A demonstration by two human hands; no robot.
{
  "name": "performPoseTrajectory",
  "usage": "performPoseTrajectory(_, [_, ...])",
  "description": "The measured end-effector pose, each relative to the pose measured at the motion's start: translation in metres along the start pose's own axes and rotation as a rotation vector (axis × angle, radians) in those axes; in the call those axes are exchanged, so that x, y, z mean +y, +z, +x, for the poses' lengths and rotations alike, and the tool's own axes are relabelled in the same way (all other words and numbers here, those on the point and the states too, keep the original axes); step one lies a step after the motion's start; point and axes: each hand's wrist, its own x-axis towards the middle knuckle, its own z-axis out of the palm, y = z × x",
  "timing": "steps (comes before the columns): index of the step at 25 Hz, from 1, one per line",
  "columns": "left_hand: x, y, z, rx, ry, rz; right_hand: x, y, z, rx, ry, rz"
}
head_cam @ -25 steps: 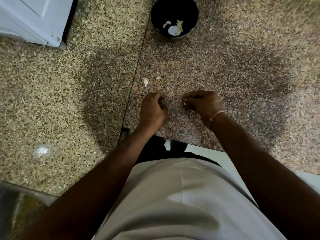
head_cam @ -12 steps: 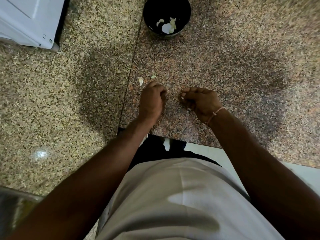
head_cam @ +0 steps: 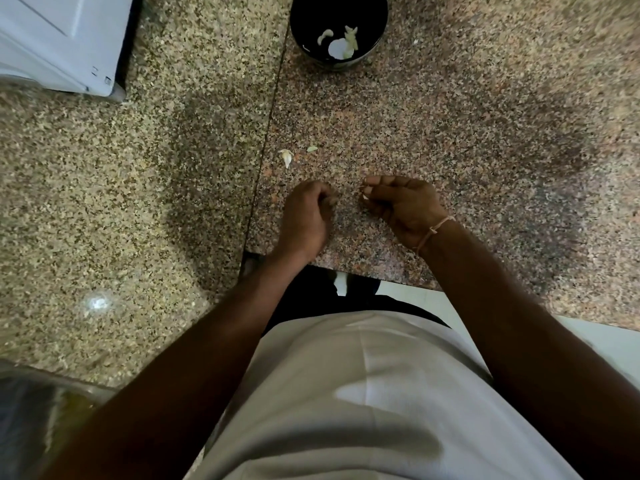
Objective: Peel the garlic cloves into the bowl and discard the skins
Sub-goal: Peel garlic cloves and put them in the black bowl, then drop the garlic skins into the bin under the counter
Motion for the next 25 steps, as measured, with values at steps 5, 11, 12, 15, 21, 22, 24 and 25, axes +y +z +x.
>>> performPoseTrajectory(5, [-0.011,-0.011,0.01,0.042,-0.422,-0.587,-0.005,0.007,-0.005,-0.021,0.016,0.09])
performPoseTrajectory(11, [-0.003,-0.03,0.02,-0.058,-0.48,-0.95,-0.017,0.029,-0.013,-0.044,-0.008,0.155])
performPoseTrajectory(12, [-0.001,-0.034,0.019,-0.069,-0.479,-0.979,-0.018,0.032,-0.014,-0.053,-0.011,0.154])
performPoseTrajectory(15, [0.009,-0.042,0.008,-0.07,-0.453,-1.05,-0.02,0.036,-0.021,-0.121,-0.003,0.131])
performPoseTrajectory(21, [0.032,-0.048,-0.046,0.197,-0.473,-1.187,-0.018,0.043,-0.033,-0.348,0.12,-0.048])
performPoseTrajectory(22, [0.034,-0.048,-0.059,0.257,-0.491,-1.219,-0.017,0.043,-0.035,-0.389,0.144,-0.108])
performPoseTrajectory(24, [0.036,-0.044,-0.091,0.381,-0.544,-1.281,-0.007,0.044,-0.041,-0.451,0.186,-0.207])
performPoseTrajectory(25, [0.037,-0.04,-0.11,0.454,-0.577,-1.31,0.0,0.044,-0.047,-0.481,0.205,-0.255])
